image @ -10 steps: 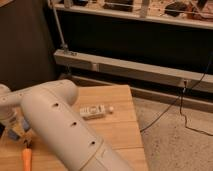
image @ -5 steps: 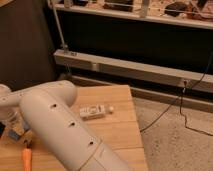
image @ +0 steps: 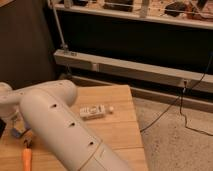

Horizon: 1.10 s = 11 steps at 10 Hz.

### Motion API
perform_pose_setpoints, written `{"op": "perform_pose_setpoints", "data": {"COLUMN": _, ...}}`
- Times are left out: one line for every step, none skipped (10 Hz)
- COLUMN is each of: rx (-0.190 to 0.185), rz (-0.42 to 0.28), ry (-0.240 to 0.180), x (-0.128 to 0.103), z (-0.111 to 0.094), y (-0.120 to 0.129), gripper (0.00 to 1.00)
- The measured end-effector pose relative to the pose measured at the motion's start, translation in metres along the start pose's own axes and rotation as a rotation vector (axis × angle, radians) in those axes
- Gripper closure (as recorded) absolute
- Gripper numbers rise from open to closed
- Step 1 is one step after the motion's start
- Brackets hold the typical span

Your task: Place the white sponge in the ceramic cup

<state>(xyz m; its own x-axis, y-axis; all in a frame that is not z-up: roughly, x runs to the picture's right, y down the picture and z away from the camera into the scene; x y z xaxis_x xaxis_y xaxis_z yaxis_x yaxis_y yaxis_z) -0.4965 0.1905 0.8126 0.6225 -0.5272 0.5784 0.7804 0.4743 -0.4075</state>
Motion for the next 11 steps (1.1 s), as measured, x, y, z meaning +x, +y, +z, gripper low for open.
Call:
{"op": "perform_pose_setpoints", "data": {"rx": 0.02, "rz": 0.005, "ry": 0.017, "x": 0.007, "z": -0.013, "y": -0.003, "gripper": 0.93}}
{"op": "perform_pose_setpoints", "data": {"rx": 0.041, "rz": 0.013, "ry": 0.037, "x": 0.015, "z": -0.027, "y": -0.004, "gripper": 0.93}}
{"op": "perform_pose_setpoints", "data": {"rx": 0.081, "rz": 0.028, "ry": 0.058, "x": 0.024, "z": -0.047, "y": -0.007, "gripper": 0.93}}
{"op": "perform_pose_setpoints", "data": {"rx": 0.102, "rz": 0.04, "ry": 0.07, "x": 0.032, "z": -0.058, "y": -0.008, "gripper": 0.93}}
{"op": "perform_pose_setpoints", "data": {"rx": 0.142, "rz": 0.067, "ry": 0.089, "x": 0.046, "z": -0.078, "y": -0.009, "gripper": 0.93}}
{"op": "perform_pose_setpoints", "data": {"rx": 0.174, "rz": 0.098, "ry": 0.102, "x": 0.058, "z": -0.093, "y": -0.008, "gripper": 0.93}}
{"op": "perform_pose_setpoints", "data": {"rx": 0.206, "rz": 0.134, "ry": 0.111, "x": 0.072, "z": -0.109, "y": -0.007, "gripper": 0.93}}
{"op": "perform_pose_setpoints", "data": {"rx": 0.236, "rz": 0.172, "ry": 0.113, "x": 0.084, "z": -0.122, "y": -0.005, "gripper": 0.93}}
{"op": "perform_pose_setpoints", "data": {"rx": 0.271, "rz": 0.219, "ry": 0.108, "x": 0.097, "z": -0.136, "y": -0.002, "gripper": 0.93}}
{"op": "perform_pose_setpoints", "data": {"rx": 0.295, "rz": 0.251, "ry": 0.103, "x": 0.106, "z": -0.145, "y": 0.0, "gripper": 0.93}}
{"op": "perform_pose_setpoints", "data": {"rx": 0.317, "rz": 0.284, "ry": 0.098, "x": 0.115, "z": -0.152, "y": 0.003, "gripper": 0.93}}
